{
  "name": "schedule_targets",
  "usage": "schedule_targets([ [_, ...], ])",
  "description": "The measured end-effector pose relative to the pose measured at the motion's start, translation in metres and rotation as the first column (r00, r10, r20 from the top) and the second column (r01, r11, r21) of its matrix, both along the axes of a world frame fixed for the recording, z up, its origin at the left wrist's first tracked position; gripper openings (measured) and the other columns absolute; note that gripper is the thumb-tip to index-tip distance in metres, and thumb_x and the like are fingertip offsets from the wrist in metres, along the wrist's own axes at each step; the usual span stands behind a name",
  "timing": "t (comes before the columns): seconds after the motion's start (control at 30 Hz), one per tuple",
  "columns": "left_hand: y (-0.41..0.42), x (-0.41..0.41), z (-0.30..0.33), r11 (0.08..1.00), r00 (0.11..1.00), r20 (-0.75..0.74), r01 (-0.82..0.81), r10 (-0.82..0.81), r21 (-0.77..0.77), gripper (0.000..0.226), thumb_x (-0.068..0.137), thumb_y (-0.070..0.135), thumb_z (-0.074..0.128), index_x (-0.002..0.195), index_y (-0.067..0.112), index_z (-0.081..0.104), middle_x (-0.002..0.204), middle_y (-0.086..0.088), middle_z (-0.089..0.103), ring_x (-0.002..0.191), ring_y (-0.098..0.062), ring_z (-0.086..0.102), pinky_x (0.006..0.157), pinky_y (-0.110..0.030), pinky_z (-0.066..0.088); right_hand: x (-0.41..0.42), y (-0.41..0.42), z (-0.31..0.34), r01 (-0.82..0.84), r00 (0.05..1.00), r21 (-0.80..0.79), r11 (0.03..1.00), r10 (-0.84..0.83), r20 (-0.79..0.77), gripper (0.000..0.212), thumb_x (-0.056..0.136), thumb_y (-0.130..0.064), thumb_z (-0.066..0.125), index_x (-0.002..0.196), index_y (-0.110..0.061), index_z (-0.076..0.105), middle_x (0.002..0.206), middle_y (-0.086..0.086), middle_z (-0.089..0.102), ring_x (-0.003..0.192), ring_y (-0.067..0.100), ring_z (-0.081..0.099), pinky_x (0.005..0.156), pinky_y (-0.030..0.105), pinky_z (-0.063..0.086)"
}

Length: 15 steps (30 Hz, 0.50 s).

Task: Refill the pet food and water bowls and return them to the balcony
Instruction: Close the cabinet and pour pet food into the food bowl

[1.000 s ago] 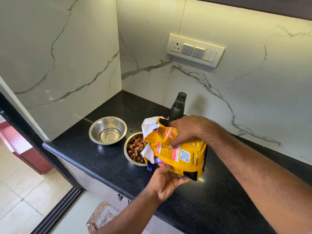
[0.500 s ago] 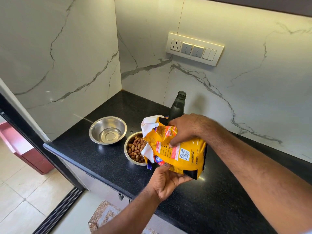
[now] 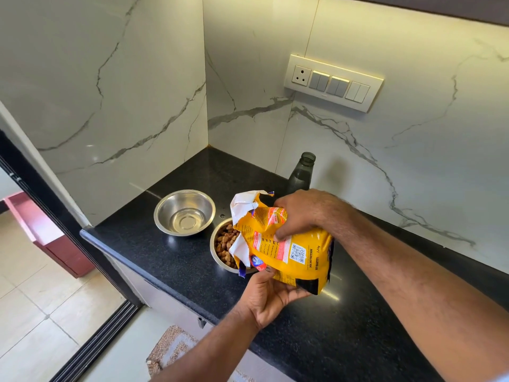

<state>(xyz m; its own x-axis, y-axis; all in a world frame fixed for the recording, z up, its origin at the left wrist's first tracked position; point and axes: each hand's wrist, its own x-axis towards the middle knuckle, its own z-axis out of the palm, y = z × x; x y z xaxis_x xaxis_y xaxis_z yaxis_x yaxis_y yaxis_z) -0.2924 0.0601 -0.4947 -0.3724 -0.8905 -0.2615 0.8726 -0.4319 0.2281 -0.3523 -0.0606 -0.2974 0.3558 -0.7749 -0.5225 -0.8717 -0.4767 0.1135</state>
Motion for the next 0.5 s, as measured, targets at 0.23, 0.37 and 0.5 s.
schedule_targets([
  [0.23, -0.004, 0.007, -0.004, 1.0, 1.0, -0.001, 0.005, -0.005, -0.013, 0.073, 0.084, 0.017, 0.072, 0.15, 0.011, 0.041, 0.148, -0.032, 0.049, 0.133, -0.059, 0.046, 0.103, -0.076, 0.039, 0.005, -0.008, -0.006, 0.008, 1.0, 0.007, 1.0, -0.008, -0.005, 0.087, 0.075, -0.069, 0.074, 0.148, -0.032, 0.044, 0.134, -0.001, 0.065, 0.112, 0.024, 0.067, 0.095, 0.047, 0.057],
  [0.37, 0.001, -0.001, -0.003, 0.999, 0.999, 0.034, 0.027, -0.026, -0.034, 0.088, 0.073, 0.019, 0.087, 0.148, 0.01, 0.043, 0.151, -0.032, 0.046, 0.136, -0.059, 0.043, 0.11, -0.076, 0.028, -0.005, -0.007, -0.007, 0.008, 1.0, 0.014, 1.0, -0.008, -0.024, 0.089, 0.075, -0.071, 0.073, 0.149, -0.032, 0.044, 0.135, -0.001, 0.064, 0.112, 0.023, 0.067, 0.095, 0.046, 0.058],
  [0.5, 0.003, -0.014, -0.005, 0.997, 0.997, 0.048, 0.068, -0.067, -0.037, 0.074, 0.081, 0.02, 0.072, 0.148, 0.011, 0.042, 0.148, -0.032, 0.049, 0.135, -0.059, 0.044, 0.111, -0.076, 0.028, -0.025, 0.0, -0.006, 0.022, 1.0, 0.013, 1.0, -0.022, -0.003, 0.085, 0.076, -0.071, 0.073, 0.147, -0.032, 0.045, 0.132, -0.002, 0.066, 0.11, 0.022, 0.068, 0.094, 0.045, 0.058],
])
